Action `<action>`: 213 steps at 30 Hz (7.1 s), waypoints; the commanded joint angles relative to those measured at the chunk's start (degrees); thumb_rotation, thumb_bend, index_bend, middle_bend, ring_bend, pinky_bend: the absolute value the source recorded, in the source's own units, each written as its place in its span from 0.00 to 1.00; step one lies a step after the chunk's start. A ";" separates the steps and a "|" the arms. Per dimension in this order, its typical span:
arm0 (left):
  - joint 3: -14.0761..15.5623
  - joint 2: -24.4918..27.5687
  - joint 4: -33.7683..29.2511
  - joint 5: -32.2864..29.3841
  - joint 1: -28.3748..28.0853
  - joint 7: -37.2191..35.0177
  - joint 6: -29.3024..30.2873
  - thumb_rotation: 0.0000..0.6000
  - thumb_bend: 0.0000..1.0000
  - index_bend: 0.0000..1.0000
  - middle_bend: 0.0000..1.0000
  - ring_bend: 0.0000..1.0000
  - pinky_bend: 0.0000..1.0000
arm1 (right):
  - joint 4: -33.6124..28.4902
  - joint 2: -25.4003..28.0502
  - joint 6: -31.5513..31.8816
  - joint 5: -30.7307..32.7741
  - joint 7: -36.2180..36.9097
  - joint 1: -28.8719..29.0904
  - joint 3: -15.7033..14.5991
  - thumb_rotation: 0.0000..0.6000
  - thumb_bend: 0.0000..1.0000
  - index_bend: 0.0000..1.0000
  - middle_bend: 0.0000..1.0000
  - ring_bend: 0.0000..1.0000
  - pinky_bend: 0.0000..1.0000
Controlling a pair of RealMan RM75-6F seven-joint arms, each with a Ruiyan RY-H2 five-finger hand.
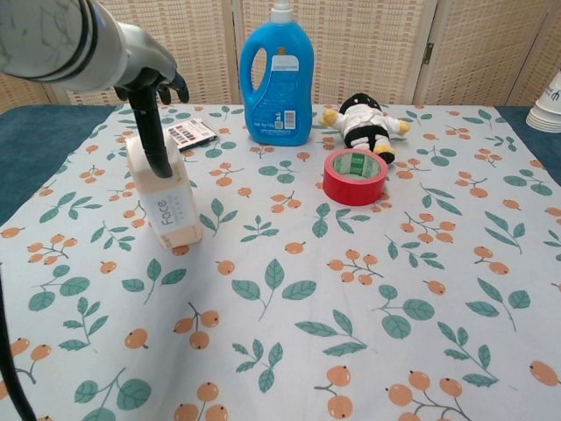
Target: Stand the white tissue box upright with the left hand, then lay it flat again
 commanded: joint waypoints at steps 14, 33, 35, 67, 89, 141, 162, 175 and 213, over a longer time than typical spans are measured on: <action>-0.23 -2.98 8.16 0.35 0.61 -3.39 -1.30 1.00 0.15 0.00 0.02 0.00 0.08 | 0.19 0.20 -0.80 -0.05 0.40 -0.47 0.57 1.00 0.05 0.20 0.18 0.00 0.00; 0.29 -6.56 13.15 2.15 -0.33 -2.97 -0.46 1.00 0.15 0.00 0.05 0.00 0.10 | 0.29 0.91 -2.31 0.79 0.48 -0.31 0.98 1.00 0.05 0.20 0.17 0.00 0.00; 0.28 -7.02 13.62 2.30 -0.14 -3.09 -0.61 1.00 0.15 0.00 0.05 0.00 0.10 | 0.37 0.95 -2.41 0.99 0.61 -0.28 1.08 1.00 0.05 0.20 0.17 0.00 0.00; 0.53 -10.33 21.49 3.63 1.29 1.03 -4.98 1.00 0.17 0.00 0.17 0.02 0.17 | 1.32 0.97 -5.15 3.03 0.61 0.75 1.73 1.00 0.06 0.20 0.17 0.00 0.00; 1.62 -10.95 19.87 8.04 2.52 1.78 -4.00 1.00 0.26 0.34 0.40 0.20 0.29 | 1.53 1.20 -5.92 4.26 1.81 1.10 2.06 1.00 0.06 0.20 0.17 0.00 0.00; 23.89 -18.98 43.34 78.07 37.73 -91.45 -28.76 1.00 0.25 0.43 0.52 0.30 0.36 | 1.92 -1.04 -7.64 9.34 -2.38 3.19 1.80 1.00 0.05 0.20 0.17 0.00 0.00; 23.14 -22.96 55.91 83.17 39.49 -99.56 -32.63 1.00 0.25 0.43 0.52 0.30 0.36 | 2.16 -2.01 -7.29 10.37 -4.12 3.67 1.54 1.00 0.06 0.20 0.17 0.00 0.00; 23.27 -20.52 53.78 83.00 39.96 -98.39 -38.04 1.00 0.19 0.14 0.33 0.15 0.34 | 1.92 -2.12 -7.52 10.05 -4.42 3.80 1.17 1.00 0.06 0.19 0.17 0.00 0.00; 19.17 7.41 20.27 75.55 42.02 -75.96 -38.43 1.00 0.26 0.00 0.00 0.00 0.17 | 0.51 0.12 -5.67 4.72 0.54 2.00 1.04 1.00 0.06 0.20 0.17 0.00 0.00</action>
